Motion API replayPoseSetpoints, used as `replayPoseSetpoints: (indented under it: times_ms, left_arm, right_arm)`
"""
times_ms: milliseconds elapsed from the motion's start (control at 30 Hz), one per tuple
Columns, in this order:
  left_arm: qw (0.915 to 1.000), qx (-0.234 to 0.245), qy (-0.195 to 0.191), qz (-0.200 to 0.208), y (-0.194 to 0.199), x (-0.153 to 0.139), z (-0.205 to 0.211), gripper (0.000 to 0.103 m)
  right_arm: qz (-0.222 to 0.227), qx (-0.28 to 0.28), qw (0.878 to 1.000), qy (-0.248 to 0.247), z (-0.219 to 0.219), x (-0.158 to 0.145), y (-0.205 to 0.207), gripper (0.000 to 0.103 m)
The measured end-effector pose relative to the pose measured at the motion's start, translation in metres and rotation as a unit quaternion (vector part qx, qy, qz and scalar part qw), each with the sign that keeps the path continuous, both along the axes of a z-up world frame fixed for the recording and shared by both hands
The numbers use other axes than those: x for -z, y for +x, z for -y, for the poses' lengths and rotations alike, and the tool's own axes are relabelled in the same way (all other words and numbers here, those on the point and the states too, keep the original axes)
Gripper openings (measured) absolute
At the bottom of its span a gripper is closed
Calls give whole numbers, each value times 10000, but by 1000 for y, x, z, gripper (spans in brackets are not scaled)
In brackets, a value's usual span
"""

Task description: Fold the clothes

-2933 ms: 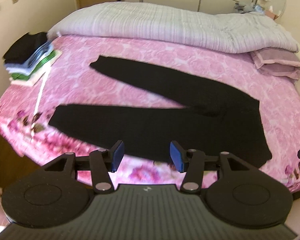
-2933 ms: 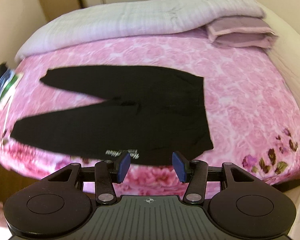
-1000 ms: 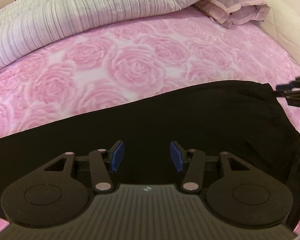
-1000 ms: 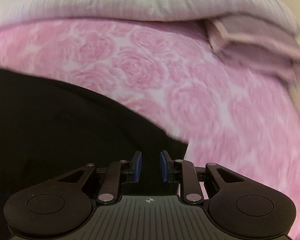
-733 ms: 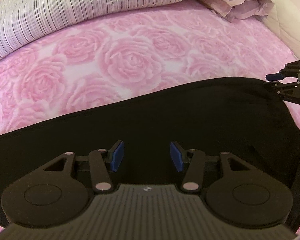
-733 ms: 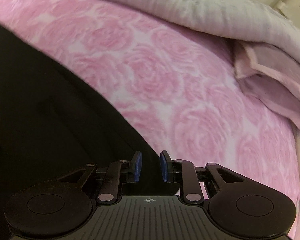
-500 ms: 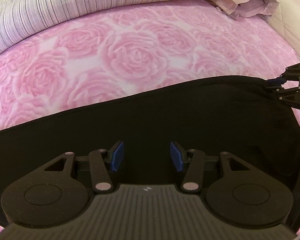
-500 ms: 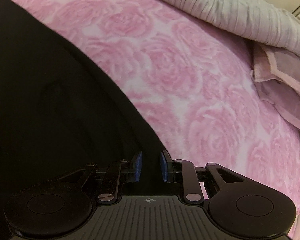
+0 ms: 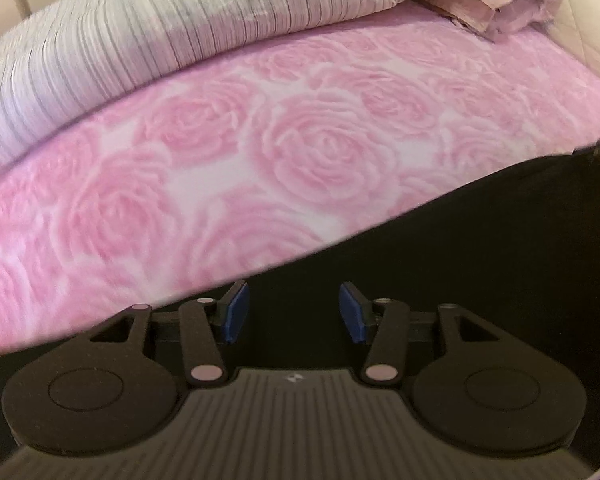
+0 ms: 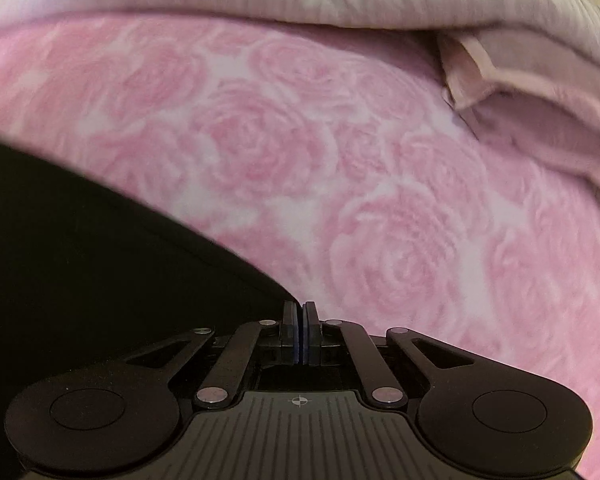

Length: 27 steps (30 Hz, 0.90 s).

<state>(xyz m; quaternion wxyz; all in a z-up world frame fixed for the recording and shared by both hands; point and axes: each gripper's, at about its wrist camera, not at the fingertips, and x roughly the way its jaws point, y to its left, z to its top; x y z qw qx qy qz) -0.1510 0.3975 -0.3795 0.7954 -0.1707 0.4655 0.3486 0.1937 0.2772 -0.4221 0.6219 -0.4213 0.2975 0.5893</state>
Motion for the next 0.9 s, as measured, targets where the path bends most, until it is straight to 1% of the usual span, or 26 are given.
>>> replayPoseSetpoints:
  times_ms: [67,133,200,267,333,400,433,467,500,533,567,633,700,767,900]
  left_arm:
    - [9996,213,140,-111,-2,1,-9,45]
    - [9982,533,129,-261,-4,5,-18,45]
    - [9949,898,131,-434,-5,10,-23,45]
    - [9895,1298,143,-627,-5,17,-26,46]
    - [9820,1695,156,-818,-5,24,-29,46]
    - [9729,2082,164,-996,-5,30,-32,47]
    - [9705,2207,126,-960,-6,33,-34,44]
    - [9682,2327,75,-919,-6,35,-36,37]
    - [9672,2402,-106,-816,-6,35,-39,17]
    - [9659,2472,-268,-723,-7,35,-42,7]
    - [9650,2508,-242,-730,-6,35,-41,6]
    - [9606,2642,-27,-860,-5,33,-35,3]
    - [9597,2642,236,-927,-6,29,-24,2]
    - [9622,2505,564,-910,-10,18,-10,2]
    - [9718,2026,1002,-671,-28,-14,20,2]
  right_arm:
    - [-108,8,9999,-80,-3,-2,2,0]
    - [-163,-105,9996,-193,-4,-5,3,1]
    - [-123,-392,9987,-286,0,-8,0,4]
    - [-125,-672,9971,-343,3,-10,-2,16]
    - [-57,-852,9956,-376,3,-9,-3,22]
    - [85,-968,9944,-423,1,-3,-4,22]
    - [146,-1019,9937,-442,0,0,-5,22]
    - [137,-1024,9937,-430,-1,1,-4,18]
    - [128,-1024,9938,-417,-3,2,-3,10]
    - [120,-1000,9941,-400,-3,1,-3,3]
    - [119,-976,9944,-376,-3,0,-3,3]
    - [223,-939,9951,-228,2,-7,-6,3]
    - [329,-903,9953,-79,7,-14,-9,3]
    - [475,-887,9949,96,16,-26,-15,3]
    - [712,-827,9931,432,39,-52,-27,3]
